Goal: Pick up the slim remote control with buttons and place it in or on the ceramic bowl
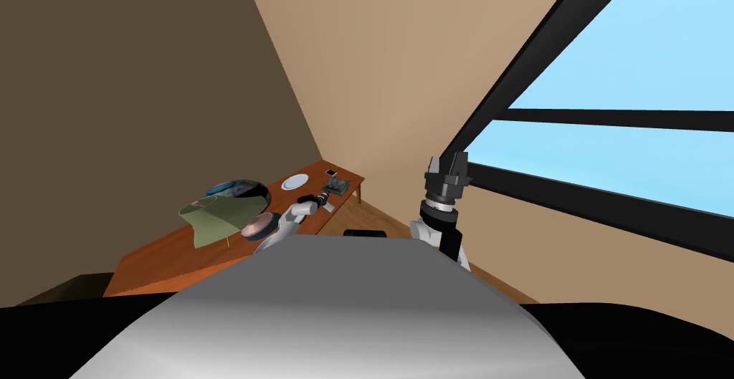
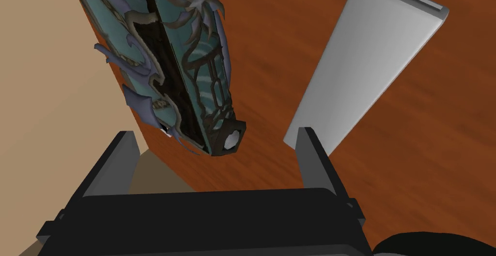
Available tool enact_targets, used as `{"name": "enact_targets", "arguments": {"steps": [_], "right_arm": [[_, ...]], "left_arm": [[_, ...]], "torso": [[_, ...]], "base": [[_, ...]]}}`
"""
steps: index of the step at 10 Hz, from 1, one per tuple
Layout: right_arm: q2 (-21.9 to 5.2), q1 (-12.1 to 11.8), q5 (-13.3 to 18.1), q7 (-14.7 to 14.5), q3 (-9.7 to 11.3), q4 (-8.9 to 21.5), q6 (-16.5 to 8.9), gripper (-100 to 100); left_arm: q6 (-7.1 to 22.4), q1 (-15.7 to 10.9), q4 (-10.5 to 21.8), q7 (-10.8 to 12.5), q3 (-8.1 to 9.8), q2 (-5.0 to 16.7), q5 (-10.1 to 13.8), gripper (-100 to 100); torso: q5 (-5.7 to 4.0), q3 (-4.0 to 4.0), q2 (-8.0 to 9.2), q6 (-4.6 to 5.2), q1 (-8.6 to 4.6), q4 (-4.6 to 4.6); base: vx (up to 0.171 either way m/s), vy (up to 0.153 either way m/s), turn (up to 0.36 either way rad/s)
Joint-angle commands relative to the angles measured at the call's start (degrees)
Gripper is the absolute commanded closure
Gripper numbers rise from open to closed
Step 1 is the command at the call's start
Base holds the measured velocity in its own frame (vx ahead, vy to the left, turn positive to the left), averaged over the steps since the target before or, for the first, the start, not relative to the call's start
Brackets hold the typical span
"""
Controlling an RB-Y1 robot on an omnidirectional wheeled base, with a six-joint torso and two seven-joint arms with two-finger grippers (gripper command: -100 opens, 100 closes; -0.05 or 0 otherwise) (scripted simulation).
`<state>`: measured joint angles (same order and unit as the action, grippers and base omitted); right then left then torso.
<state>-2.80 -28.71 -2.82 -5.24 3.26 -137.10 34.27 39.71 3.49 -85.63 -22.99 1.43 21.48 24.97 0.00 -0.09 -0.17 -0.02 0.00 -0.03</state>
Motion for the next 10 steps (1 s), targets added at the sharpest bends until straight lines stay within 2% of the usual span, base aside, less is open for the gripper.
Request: {"name": "enact_targets", "arguments": {"steps": [1, 2, 3, 4, 5, 6, 7, 8, 9, 10], "right_arm": [[0.0, 0.0, 0.0, 0.0, 0.0, 0.0, 0.0, 0], [0.0, 0.0, 0.0, 0.0, 0.0, 0.0, 0.0, 0], [0.0, 0.0, 0.0, 0.0, 0.0, 0.0, 0.0, 0], [0.0, 0.0, 0.0, 0.0, 0.0, 0.0, 0.0, 0], [0.0, 0.0, 0.0, 0.0, 0.0, 0.0, 0.0, 0], [0.0, 0.0, 0.0, 0.0, 0.0, 0.0, 0.0, 0], [0.0, 0.0, 0.0, 0.0, 0.0, 0.0, 0.0, 0], [0.0, 0.0, 0.0, 0.0, 0.0, 0.0, 0.0, 0], [0.0, 0.0, 0.0, 0.0, 0.0, 0.0, 0.0, 0], [0.0, 0.0, 0.0, 0.0, 0.0, 0.0, 0.0, 0]], "left_arm": [[2.86, -0.14, 0.89, -0.52, 0.24, 0.44, 0.49, -100], [4.23, -0.94, 3.11, -1.24, 0.69, 0.9, 0.88, -100], [5.88, -0.94, 3.11, -1.24, 0.69, 0.9, 0.88, -100], [7.78, -1.68, 5.16, -1.92, 1.17, 1.34, 1.21, -100], [9.27, -1.68, 5.29, -1.92, 1.17, 1.34, 1.21, -100], [10.94, -2.36, 7.38, -2.56, 1.67, 1.76, 1.48, -100], [12.26, -2.36, 7.38, -2.56, 1.67, 1.76, 1.48, -100], [13.87, -2.99, 9.38, -3.14, 2.18, 2.16, 1.7, -100], [15.1, -2.99, 9.38, -3.14, 2.18, 2.16, 1.7, -100], [17.14, -3.58, 11.26, -3.68, 2.7, 2.54, 1.87, -100]], "torso": [[0.0, 0.0, 0.0, 0.0, 0.0, 0.0], [0.0, 0.0, 0.01, -0.03, 0.02, 0.0], [0.0, 0.0, 0.0, -0.01, 0.02, 0.0], [0.0, 0.01, 0.03, -0.02, 0.01, 0.0], [0.0, 0.01, 0.01, -0.01, 0.01, 0.0], [0.01, 0.01, 0.03, -0.02, 0.02, 0.0], [0.0, 0.01, 0.01, -0.01, 0.02, 0.0], [0.0, 0.01, 0.02, -0.03, 0.02, 0.0], [0.0, 0.01, 0.02, -0.02, 0.01, 0.0], [0.0, 0.01, 0.03, -0.03, 0.01, 0.0]], "base": [[0.033, 0.002, -0.046], [0.036, 0.001, -0.062], [0.028, -0.001, -0.054], [0.033, 0.0, -0.067], [0.03, 0.004, -0.041], [0.034, 0.001, -0.072], [0.03, 0.001, -0.033], [0.033, 0.001, -0.055], [0.031, 0.002, -0.041], [0.043, 0.002, -0.058]]}}
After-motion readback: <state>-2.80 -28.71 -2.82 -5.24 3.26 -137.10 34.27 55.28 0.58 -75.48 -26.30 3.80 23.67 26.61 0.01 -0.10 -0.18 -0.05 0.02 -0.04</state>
